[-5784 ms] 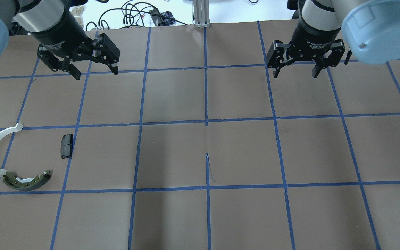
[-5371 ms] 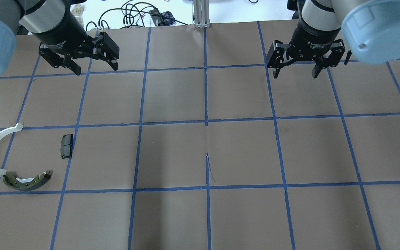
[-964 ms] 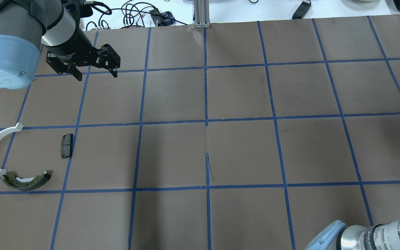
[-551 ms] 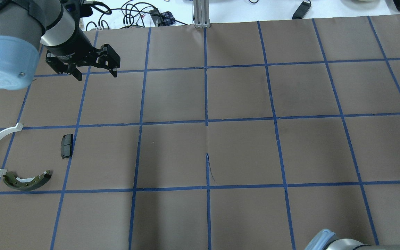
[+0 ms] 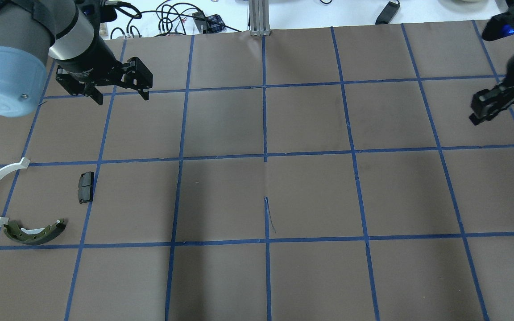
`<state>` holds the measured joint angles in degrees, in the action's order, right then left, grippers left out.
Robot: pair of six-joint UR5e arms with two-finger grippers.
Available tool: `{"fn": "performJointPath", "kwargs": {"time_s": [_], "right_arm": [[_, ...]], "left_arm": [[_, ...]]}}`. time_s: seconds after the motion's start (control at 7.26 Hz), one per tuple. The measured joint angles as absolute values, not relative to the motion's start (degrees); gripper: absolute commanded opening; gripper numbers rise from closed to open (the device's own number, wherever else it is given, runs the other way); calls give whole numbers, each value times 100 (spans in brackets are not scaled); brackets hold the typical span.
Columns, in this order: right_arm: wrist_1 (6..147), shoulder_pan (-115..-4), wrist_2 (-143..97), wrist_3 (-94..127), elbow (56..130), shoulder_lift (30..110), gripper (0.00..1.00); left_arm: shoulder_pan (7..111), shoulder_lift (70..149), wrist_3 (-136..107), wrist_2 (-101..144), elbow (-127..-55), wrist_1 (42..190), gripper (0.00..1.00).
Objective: Place bearing gear from tray to pile
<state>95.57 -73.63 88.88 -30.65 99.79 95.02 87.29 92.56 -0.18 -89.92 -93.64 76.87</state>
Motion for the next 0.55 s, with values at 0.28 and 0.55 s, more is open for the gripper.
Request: {"fn": "performJointPath", "kwargs": {"time_s": [0.28,0.55], "right_arm": [[9789,-8606,8520,-754,10077,9229,0],[10775,-9847,8440,875,10093,8574,0]], "left_arm": [[8714,9246,-18,-9008,-9347,7676,100],[8660,9300,-17,-9010,-9333,7670,100]]}}
